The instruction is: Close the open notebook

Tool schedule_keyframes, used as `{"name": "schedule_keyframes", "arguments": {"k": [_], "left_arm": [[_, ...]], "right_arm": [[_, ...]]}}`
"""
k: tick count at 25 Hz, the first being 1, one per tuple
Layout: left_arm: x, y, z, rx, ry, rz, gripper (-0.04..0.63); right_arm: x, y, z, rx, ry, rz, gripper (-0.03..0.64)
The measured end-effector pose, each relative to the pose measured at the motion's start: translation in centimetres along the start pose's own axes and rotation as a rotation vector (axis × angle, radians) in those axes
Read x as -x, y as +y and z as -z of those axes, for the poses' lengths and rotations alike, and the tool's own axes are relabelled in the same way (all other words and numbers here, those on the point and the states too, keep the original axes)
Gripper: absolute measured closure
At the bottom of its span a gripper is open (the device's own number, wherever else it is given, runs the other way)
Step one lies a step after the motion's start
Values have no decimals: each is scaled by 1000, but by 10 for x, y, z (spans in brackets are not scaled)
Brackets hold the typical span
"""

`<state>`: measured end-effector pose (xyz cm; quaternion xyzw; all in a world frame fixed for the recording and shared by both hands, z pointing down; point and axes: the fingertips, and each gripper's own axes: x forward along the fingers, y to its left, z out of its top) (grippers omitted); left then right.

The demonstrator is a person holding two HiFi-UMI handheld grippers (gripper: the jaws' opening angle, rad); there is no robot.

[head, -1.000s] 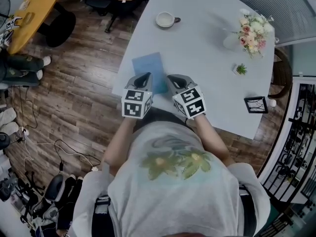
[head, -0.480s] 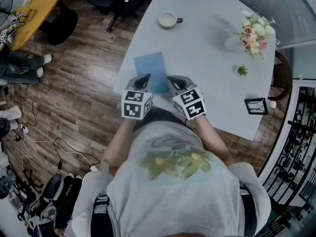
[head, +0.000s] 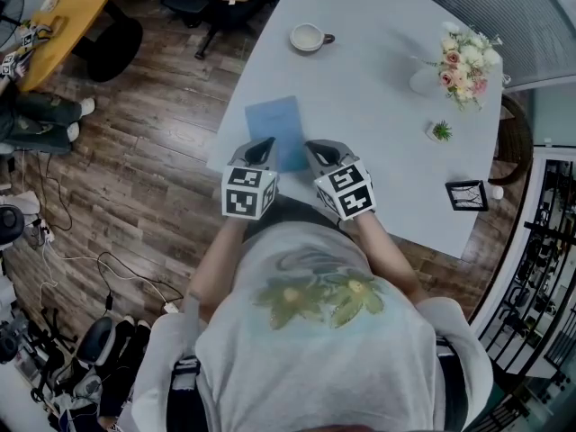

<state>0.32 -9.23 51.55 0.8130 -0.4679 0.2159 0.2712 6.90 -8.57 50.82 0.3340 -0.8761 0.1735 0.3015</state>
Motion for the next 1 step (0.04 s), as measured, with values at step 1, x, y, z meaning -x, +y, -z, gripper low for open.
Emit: {"name": "schedule_keyframes", "arguments": {"k": [1], "left_arm": [[0, 0, 0, 1, -1, -1, 594]], "right_arm": [[0, 0, 0, -1, 0, 0, 600]]}}
